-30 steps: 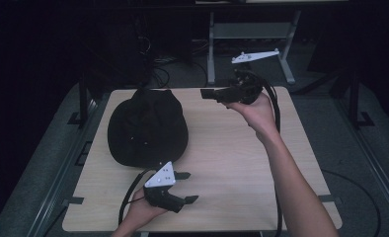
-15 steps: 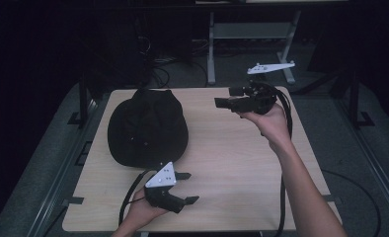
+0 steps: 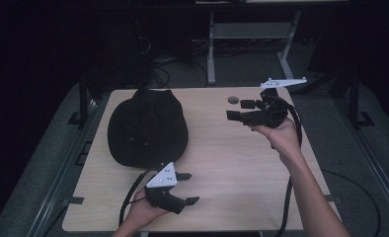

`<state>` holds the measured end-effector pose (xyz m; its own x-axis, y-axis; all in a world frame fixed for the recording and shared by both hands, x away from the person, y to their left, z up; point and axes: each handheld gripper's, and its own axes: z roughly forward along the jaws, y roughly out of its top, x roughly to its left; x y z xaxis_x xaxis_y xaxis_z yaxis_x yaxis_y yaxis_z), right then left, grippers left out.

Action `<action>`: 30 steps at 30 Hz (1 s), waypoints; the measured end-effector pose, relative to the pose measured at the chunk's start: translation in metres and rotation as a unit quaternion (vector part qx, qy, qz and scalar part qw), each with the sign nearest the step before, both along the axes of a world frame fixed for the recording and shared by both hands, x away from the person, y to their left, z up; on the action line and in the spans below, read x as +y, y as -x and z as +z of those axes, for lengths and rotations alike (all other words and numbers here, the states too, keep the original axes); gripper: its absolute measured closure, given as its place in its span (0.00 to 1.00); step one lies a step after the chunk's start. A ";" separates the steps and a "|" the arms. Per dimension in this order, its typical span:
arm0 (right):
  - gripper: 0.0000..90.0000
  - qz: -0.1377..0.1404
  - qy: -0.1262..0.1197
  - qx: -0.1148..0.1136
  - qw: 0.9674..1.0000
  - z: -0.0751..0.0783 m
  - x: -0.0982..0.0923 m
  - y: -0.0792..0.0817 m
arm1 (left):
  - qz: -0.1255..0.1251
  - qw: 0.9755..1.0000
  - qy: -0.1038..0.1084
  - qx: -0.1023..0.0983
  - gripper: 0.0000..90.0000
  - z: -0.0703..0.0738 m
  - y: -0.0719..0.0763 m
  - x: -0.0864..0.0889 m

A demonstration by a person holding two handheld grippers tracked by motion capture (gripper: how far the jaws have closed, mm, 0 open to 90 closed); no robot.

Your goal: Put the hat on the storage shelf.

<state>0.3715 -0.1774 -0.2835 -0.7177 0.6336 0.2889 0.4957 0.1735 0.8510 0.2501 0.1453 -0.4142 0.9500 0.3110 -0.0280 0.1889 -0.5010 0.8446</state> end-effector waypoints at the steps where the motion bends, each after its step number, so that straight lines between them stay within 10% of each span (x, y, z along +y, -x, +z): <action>1: 0.22 -0.001 0.002 -0.001 1.000 -0.002 -0.001 0.001 | 0.001 1.000 0.002 0.001 0.28 0.000 0.000 0.000; 30: 0.17 -0.027 0.003 0.022 0.999 -0.044 -0.040 0.031 | 0.006 1.000 0.004 0.005 0.27 -0.001 0.000 0.000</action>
<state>0.3408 -0.2173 -0.3276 -0.6686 0.6733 0.3156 0.5412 0.1495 0.8275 0.2503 0.1451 -0.4150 0.9457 0.3225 -0.0398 0.2035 -0.4923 0.8463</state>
